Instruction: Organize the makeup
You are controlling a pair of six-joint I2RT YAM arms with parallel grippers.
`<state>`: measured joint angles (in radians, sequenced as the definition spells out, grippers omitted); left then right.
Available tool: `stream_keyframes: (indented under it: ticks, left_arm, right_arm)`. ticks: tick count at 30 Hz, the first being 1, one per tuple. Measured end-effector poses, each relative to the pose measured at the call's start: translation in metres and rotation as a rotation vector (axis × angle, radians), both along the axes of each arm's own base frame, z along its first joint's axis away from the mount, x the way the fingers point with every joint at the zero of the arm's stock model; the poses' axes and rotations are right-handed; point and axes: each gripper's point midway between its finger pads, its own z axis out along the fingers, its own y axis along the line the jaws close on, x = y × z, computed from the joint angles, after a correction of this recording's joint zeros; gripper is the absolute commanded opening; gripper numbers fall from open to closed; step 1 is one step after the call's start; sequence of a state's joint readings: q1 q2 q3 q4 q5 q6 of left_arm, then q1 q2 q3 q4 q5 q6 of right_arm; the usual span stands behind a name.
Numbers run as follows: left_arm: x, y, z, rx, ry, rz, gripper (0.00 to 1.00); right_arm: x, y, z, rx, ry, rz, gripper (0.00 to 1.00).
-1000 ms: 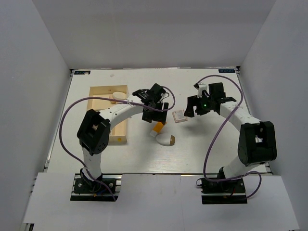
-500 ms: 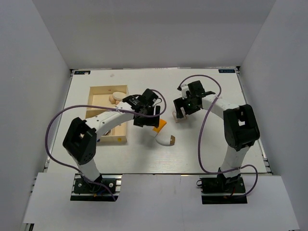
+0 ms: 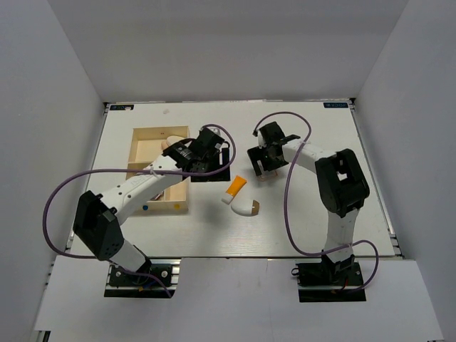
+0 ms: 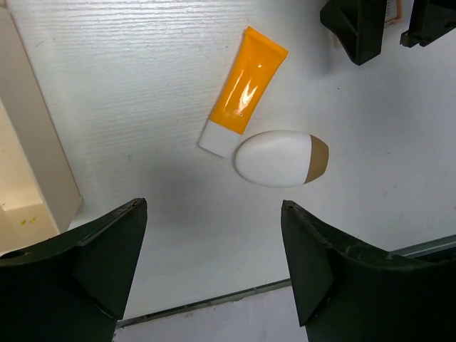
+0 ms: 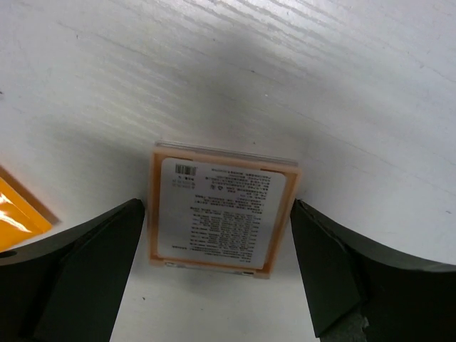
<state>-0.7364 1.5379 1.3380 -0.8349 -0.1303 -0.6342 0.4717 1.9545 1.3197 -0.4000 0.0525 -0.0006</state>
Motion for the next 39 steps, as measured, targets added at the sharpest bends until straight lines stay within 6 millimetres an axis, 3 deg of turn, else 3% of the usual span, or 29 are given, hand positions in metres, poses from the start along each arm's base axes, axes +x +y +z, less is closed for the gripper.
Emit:
stream_keyframes:
  ticks: [5, 13, 16, 20, 24, 28, 33, 37, 39]
  left_arm:
    - [-0.006, 0.008, -0.001, 0.002, 0.001, 0.021, 0.86]
    - [-0.014, 0.018, 0.007, -0.014, -0.016, 0.056, 0.85]
    - [-0.015, 0.021, 0.023, -0.048, -0.059, 0.066, 0.84]
    - [-0.020, 0.030, 0.059, -0.128, -0.162, 0.083, 0.84]
    - [-0.023, 0.039, 0.096, -0.208, -0.266, 0.103, 0.84]
    - [-0.028, 0.047, 0.112, -0.252, -0.322, 0.116, 0.84]
    - [-0.031, 0.050, 0.127, -0.306, -0.379, 0.113, 0.84]
    - [-0.032, 0.049, 0.153, -0.375, -0.460, 0.094, 0.84]
    - [-0.033, 0.047, 0.166, -0.409, -0.496, 0.079, 0.83]
  right_arm:
    - [0.000, 0.006, 0.000, -0.039, -0.022, -0.027, 0.86]
    - [-0.005, 0.018, 0.001, -0.044, -0.029, -0.011, 0.39]
    - [-0.007, 0.021, 0.002, -0.032, -0.021, 0.027, 0.29]
    - [-0.010, 0.025, 0.006, -0.015, -0.006, 0.097, 0.18]
    - [-0.008, 0.039, 0.018, 0.043, -0.004, 0.162, 0.14]
    - [-0.011, 0.057, 0.030, 0.119, 0.003, 0.230, 0.11]
    - [-0.010, 0.089, 0.063, 0.239, -0.012, 0.336, 0.08]
    - [-0.004, 0.142, 0.123, 0.381, -0.094, 0.475, 0.08]
    - [-0.001, 0.183, 0.161, 0.466, -0.165, 0.569, 0.08]
